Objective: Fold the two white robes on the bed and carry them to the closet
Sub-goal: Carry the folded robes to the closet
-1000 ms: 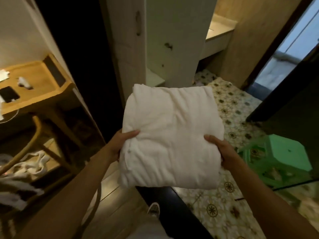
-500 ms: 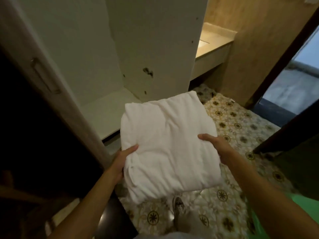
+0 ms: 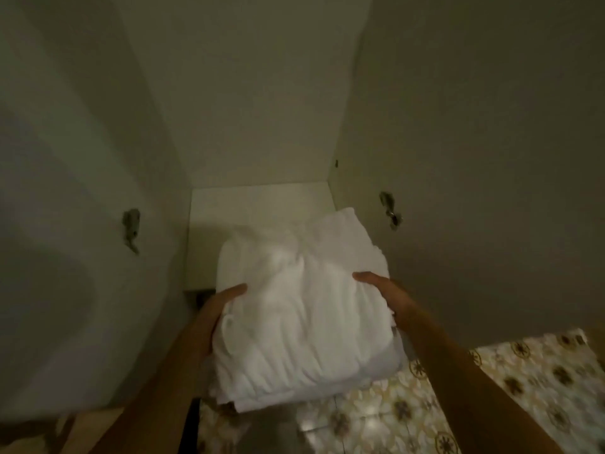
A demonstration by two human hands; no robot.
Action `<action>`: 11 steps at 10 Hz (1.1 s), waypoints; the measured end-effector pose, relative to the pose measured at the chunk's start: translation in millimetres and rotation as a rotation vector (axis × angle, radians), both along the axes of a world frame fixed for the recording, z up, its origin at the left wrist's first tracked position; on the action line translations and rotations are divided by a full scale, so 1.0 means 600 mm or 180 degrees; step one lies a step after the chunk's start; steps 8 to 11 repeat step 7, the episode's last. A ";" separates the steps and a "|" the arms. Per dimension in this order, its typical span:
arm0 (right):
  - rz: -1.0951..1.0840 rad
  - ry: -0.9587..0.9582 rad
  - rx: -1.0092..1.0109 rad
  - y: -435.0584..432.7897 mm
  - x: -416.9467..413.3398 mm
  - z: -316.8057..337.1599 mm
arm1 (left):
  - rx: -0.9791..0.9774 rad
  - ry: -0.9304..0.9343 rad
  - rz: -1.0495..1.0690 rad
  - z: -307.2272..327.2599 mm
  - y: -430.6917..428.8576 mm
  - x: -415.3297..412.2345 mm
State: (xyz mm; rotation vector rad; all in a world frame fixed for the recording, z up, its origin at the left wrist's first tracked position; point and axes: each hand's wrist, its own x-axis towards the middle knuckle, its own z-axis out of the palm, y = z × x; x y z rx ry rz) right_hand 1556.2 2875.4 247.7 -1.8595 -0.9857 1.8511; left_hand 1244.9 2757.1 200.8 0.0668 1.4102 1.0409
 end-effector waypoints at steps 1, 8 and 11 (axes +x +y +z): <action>0.0124 0.0050 -0.0162 0.162 -0.079 -0.063 | -0.0121 0.0044 0.0214 -0.055 0.142 -0.072; 0.0212 -0.0569 0.0104 0.598 -0.303 -0.584 | -0.1183 0.2578 -0.0653 -0.532 0.580 -0.277; 0.0212 -0.0569 0.0104 0.598 -0.303 -0.584 | -0.1183 0.2578 -0.0653 -0.532 0.580 -0.277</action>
